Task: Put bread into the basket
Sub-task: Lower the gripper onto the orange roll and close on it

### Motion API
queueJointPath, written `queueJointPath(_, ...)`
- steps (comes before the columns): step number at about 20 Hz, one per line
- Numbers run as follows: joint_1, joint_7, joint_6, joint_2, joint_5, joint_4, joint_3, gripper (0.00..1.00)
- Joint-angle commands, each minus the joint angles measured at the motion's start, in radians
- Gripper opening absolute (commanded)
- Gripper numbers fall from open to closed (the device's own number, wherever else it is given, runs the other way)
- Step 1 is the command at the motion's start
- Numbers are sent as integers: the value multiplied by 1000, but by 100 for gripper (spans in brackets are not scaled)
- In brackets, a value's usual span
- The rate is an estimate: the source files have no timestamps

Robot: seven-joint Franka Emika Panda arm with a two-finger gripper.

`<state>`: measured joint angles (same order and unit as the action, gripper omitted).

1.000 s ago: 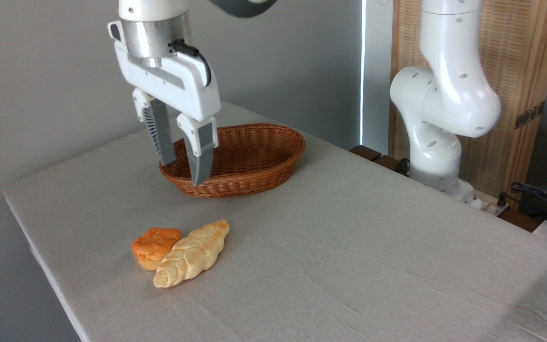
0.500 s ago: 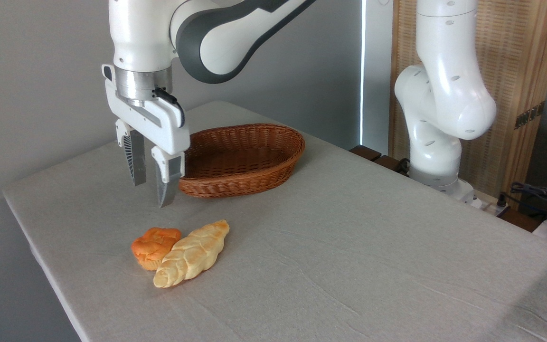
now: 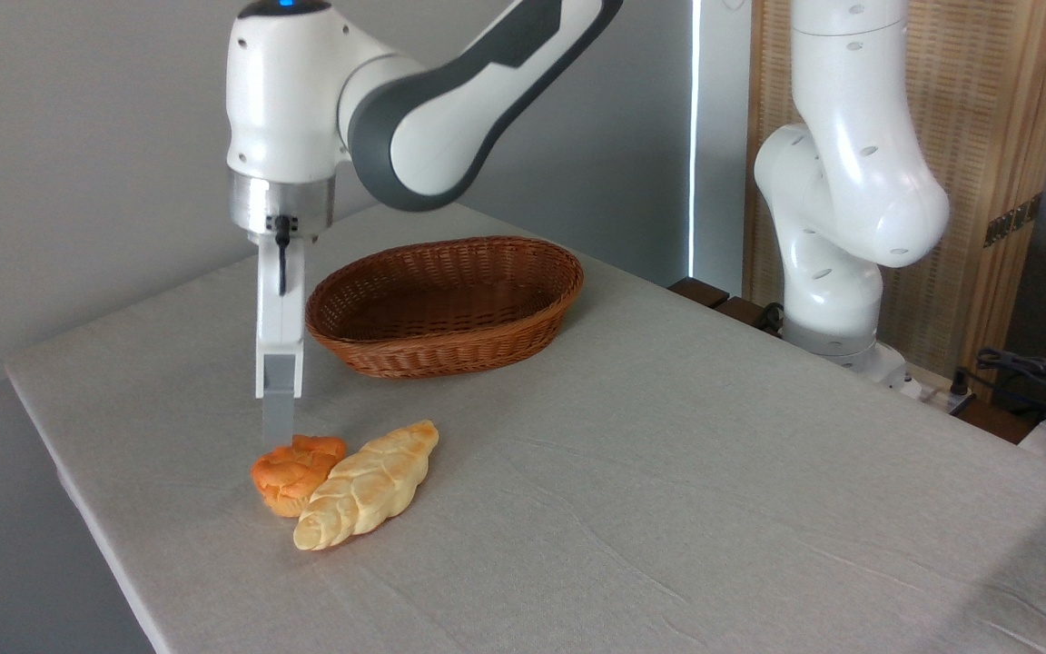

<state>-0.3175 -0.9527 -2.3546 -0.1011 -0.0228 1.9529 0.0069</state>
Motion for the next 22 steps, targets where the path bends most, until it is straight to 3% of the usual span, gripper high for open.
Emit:
queueJointPath(1, 3, -136, -25, 0, 20, 29, 7, 100)
queueJointPath(6, 6, -143, -32, -15, 164, 41, 10, 100)
queueJointPath(13, 5, -133, -65, -31, 169, 58, 7, 98)
queueJointPath(15, 6, -133, -74, -35, 169, 58, 7, 80)
queueJointPath(18, 3, -133, -80, -35, 167, 58, 5, 39)
queueJointPath(20, 3, -133, -80, -35, 167, 57, 7, 28)
queueJointPath(22, 3, -133, -80, -35, 167, 58, 5, 26)
